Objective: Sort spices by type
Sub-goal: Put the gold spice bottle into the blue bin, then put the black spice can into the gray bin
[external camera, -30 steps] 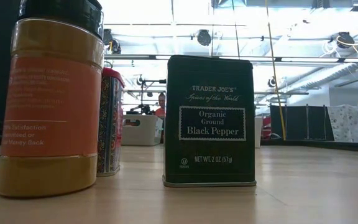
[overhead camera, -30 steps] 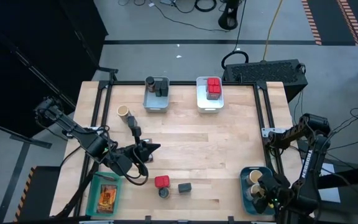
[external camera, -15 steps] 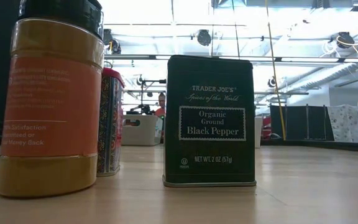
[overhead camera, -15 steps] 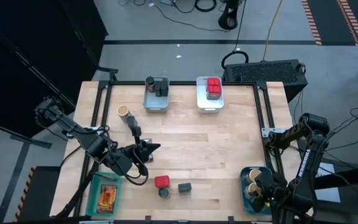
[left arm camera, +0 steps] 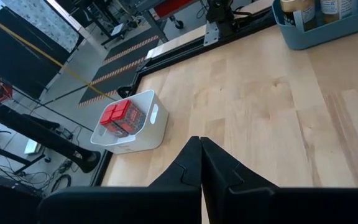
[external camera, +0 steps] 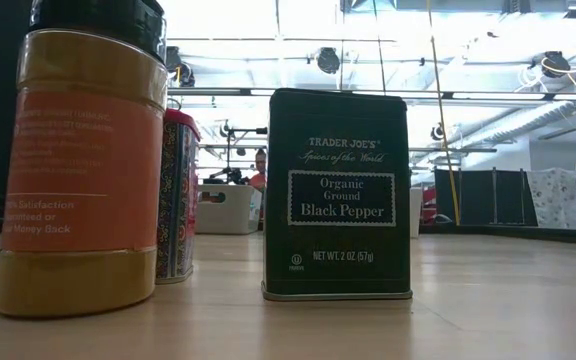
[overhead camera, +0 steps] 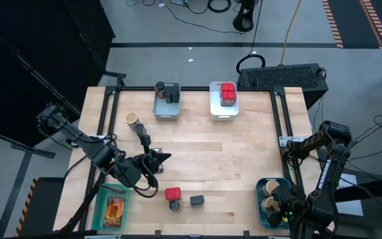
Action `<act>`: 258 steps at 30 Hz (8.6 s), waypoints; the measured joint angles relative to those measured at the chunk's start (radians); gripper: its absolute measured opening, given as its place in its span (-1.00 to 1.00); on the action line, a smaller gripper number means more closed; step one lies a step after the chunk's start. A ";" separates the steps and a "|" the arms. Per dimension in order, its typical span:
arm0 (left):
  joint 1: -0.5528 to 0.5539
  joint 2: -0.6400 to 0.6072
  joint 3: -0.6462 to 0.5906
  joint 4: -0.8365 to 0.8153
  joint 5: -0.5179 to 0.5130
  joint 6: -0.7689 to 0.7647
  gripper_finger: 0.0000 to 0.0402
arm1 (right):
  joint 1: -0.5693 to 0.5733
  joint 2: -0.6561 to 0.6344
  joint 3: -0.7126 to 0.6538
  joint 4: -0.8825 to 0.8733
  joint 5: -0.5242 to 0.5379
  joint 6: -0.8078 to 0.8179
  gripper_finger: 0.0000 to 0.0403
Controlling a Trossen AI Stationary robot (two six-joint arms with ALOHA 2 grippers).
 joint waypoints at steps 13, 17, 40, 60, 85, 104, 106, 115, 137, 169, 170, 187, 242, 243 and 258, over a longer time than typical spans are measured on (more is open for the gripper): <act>0.000 0.000 0.000 0.000 0.000 0.000 -1.00 | 0.000 -0.023 0.000 -0.003 -0.074 0.015 0.43; 0.000 0.000 0.000 0.000 0.000 0.000 -1.00 | 0.000 -0.046 0.000 -0.002 -0.073 0.040 0.42; 0.000 0.000 0.000 -0.005 0.000 0.000 -1.00 | 0.000 -0.035 0.000 0.008 -0.018 0.047 0.42; 0.000 0.000 0.000 -0.005 0.000 0.000 -1.00 | -0.001 -0.088 0.006 -0.040 -0.107 0.106 0.42; 0.001 -0.025 0.000 -0.252 0.162 -0.043 -1.00 | -0.533 -0.122 0.159 -0.134 0.440 -0.758 0.42; 0.072 -0.085 0.000 -0.663 0.259 -0.947 -1.00 | -0.936 -0.122 0.159 0.068 0.395 -1.626 0.42; 0.097 -0.085 0.000 -0.662 0.256 -0.980 -1.00 | -0.954 -0.122 0.159 0.068 0.436 -1.648 0.42; 0.187 -0.085 0.000 -0.660 0.249 -0.927 -1.00 | -0.993 -0.122 0.159 0.070 0.489 -1.684 0.42; 0.487 0.061 0.000 -0.901 0.328 -1.390 -0.89 | -1.041 -0.122 0.159 0.096 0.520 -1.662 0.42; 0.529 0.137 -0.113 -0.870 0.380 -1.552 0.13 | -1.044 -0.122 0.158 -0.075 0.538 -1.529 0.42; 0.530 0.137 -0.121 -0.862 0.380 -1.552 0.13 | -1.044 -0.122 0.158 -0.075 0.539 -1.529 0.42; 0.544 0.137 -0.167 -0.801 0.362 -1.545 0.13 | -1.044 -0.122 0.158 -0.074 0.539 -1.529 0.42; 0.576 0.137 -0.310 -0.568 0.323 -1.457 0.13 | -1.044 -0.122 0.158 -0.028 0.542 -1.567 0.42; 0.576 0.137 -0.310 -0.568 0.321 -1.456 0.13 | -1.044 -0.122 0.158 -0.028 0.542 -1.567 0.42; 0.576 0.137 -0.310 -0.567 0.313 -1.448 -0.12 | -1.044 -0.122 0.158 -0.029 0.540 -1.571 0.42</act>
